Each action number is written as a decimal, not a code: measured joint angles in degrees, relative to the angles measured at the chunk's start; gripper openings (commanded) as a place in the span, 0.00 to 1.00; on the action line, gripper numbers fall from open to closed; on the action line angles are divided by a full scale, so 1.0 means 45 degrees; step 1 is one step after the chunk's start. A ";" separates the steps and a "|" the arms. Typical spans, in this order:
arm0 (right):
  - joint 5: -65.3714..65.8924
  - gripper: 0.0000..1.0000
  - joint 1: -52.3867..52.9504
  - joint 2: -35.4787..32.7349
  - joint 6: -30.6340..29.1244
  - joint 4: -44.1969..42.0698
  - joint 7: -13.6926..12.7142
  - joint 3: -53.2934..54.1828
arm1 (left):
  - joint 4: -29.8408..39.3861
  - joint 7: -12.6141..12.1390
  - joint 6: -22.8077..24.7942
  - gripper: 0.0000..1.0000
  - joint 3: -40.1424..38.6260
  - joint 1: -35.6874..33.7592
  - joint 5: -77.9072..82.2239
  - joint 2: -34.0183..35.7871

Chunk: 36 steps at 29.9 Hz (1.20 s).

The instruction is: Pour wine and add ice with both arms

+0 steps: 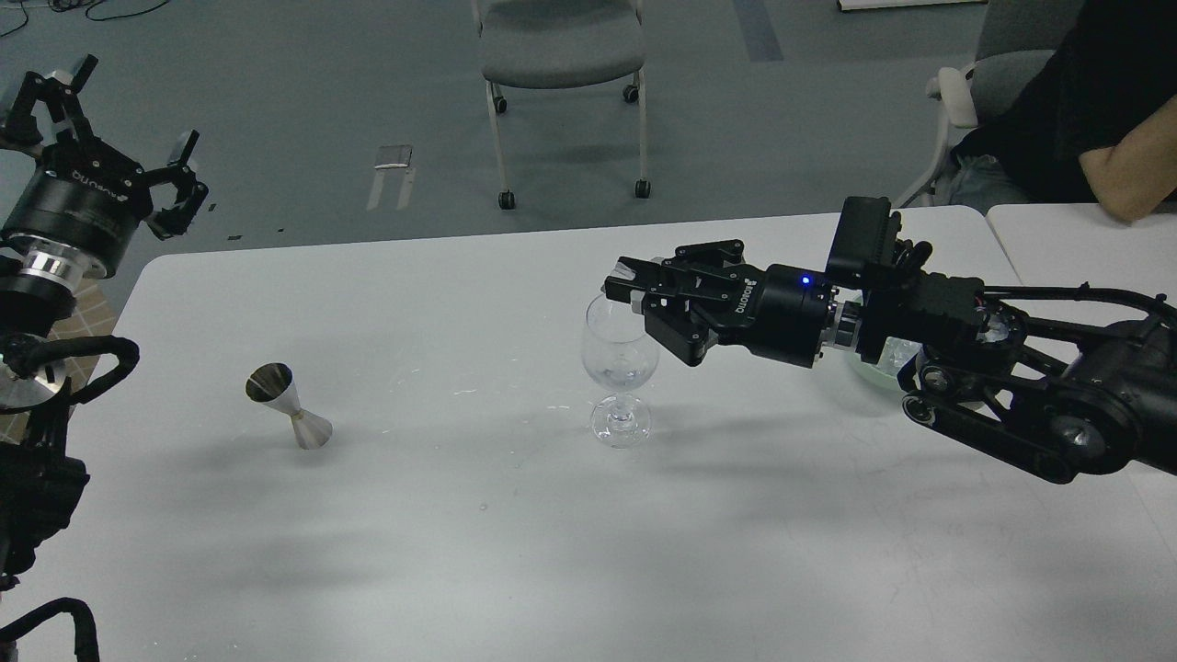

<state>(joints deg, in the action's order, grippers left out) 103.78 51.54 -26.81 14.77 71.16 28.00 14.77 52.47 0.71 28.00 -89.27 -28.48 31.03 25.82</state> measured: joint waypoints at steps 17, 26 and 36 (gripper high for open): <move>-0.0646 0.68 0.0309 0.0003 0.0074 0.0007 0.0000 0.0109 | 0.0000 -0.0015 0.0000 0.98 0.0013 -0.0003 -0.0001 0.0020; -0.4735 0.96 0.1564 -0.0191 -0.0010 -0.0716 -0.0001 0.1435 | 0.0000 -0.0014 0.0000 0.98 0.0009 -0.0026 -0.0001 0.0024; -1.0903 0.98 0.1850 0.0781 -0.0475 -0.2979 -0.0002 0.3038 | -0.0022 -0.0028 0.0000 0.98 0.0001 -0.0002 -0.0004 -0.0088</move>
<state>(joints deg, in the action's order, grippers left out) 54.72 59.87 -23.30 12.63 57.76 27.99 28.44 52.37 0.58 28.00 -89.27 -28.49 31.01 25.43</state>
